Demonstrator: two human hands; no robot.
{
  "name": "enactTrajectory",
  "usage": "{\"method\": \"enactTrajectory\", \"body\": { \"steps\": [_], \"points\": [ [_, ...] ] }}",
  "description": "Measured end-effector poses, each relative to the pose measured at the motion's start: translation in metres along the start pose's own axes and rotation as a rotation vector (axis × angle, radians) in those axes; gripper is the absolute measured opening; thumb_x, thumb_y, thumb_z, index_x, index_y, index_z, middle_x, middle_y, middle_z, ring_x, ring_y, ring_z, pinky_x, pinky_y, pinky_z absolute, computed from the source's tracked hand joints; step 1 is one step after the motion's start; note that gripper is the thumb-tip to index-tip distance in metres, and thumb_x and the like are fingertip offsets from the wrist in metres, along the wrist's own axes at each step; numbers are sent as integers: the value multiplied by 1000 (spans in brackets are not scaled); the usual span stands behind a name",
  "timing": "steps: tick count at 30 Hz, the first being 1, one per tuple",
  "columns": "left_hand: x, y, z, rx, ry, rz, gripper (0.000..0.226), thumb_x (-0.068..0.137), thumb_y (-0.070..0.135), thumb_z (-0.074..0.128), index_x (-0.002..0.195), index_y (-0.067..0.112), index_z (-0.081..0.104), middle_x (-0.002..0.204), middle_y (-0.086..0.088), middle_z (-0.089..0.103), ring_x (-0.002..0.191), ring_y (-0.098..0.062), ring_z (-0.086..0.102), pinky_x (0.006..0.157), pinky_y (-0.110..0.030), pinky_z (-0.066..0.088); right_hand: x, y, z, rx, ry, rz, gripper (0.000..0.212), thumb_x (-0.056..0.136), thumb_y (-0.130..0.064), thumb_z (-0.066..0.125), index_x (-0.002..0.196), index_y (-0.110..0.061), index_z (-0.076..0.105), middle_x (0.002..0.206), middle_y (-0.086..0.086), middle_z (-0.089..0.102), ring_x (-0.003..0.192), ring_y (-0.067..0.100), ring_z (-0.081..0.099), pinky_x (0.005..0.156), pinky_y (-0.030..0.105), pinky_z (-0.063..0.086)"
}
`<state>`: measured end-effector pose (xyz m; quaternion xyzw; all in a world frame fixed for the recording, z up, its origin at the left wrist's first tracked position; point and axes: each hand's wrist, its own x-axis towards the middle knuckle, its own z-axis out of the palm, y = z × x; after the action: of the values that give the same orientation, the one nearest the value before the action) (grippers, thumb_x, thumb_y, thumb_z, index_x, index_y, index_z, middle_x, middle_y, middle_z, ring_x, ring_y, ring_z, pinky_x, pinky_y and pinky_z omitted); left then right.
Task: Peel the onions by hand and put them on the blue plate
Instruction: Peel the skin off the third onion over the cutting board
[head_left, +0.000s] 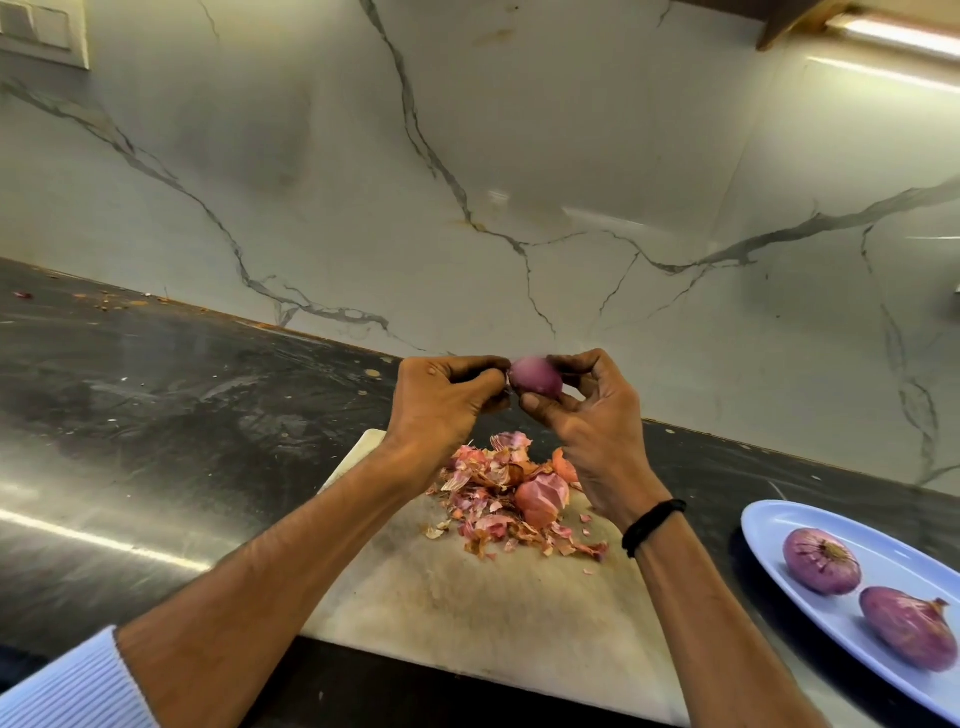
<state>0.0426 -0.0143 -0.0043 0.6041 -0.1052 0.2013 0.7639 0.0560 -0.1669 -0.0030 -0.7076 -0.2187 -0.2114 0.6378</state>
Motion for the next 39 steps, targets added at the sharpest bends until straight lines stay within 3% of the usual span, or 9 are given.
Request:
{"method": "enactTrajectory", "body": {
  "steps": [5,12,20,25,29,32,35,37,39],
  "points": [
    [0,-2,1,3,-2,-58,12,93,8,66,92,16,75,79,4,75,73,-8,72,70,-22,60,2,1,-2,12,44,15,46,75,6,79,109,-15,58,118,8,63,105,16,68,90,39,59],
    [-4,1,3,-23,-81,-33,22,82,26,72,99,13,76,90,-4,77,84,-15,73,72,-22,59,3,1,-3,8,54,26,49,74,5,79,116,-8,57,121,11,62,105,13,68,89,39,59],
    [-4,1,2,129,-44,31,7,89,15,71,94,20,74,86,2,75,81,-9,72,69,-16,56,4,3,-2,-55,35,3,45,76,7,79,108,-17,57,118,8,63,109,23,67,91,43,59],
    [-4,0,2,129,-23,-23,12,95,15,65,88,24,68,88,3,72,80,-5,70,68,-13,54,2,1,-2,54,37,44,46,74,2,79,111,-15,58,120,9,63,110,21,66,95,46,56],
    [-2,-1,-1,149,1,-33,15,97,15,62,86,22,69,85,1,72,80,-9,70,70,-18,58,2,0,-4,217,46,106,53,65,-10,79,113,-11,57,121,16,63,116,33,63,101,55,50],
    [0,-2,-1,151,-16,-55,17,99,15,58,90,8,71,86,-3,69,77,-10,66,71,-23,60,2,-2,-4,351,30,164,48,69,-3,74,113,-9,56,123,22,61,117,40,62,100,53,51],
    [0,-4,-1,176,-25,-47,28,101,13,51,82,-6,61,75,-5,50,71,-15,50,73,-31,56,2,-4,-4,434,-3,196,38,81,7,65,113,-8,54,127,27,59,116,39,63,94,47,56],
    [-1,-3,-1,177,-6,-19,29,101,12,49,77,-2,59,71,-3,45,68,-14,47,71,-30,54,2,-4,-5,455,-16,204,35,84,11,62,113,-7,54,127,27,59,115,38,64,95,47,56],
    [-3,0,-2,144,6,-6,26,100,16,56,80,6,68,71,0,60,64,-8,57,69,-25,56,2,-4,-5,469,-14,214,35,85,12,61,114,-6,53,127,28,59,114,38,64,96,48,55]
  ]
}}
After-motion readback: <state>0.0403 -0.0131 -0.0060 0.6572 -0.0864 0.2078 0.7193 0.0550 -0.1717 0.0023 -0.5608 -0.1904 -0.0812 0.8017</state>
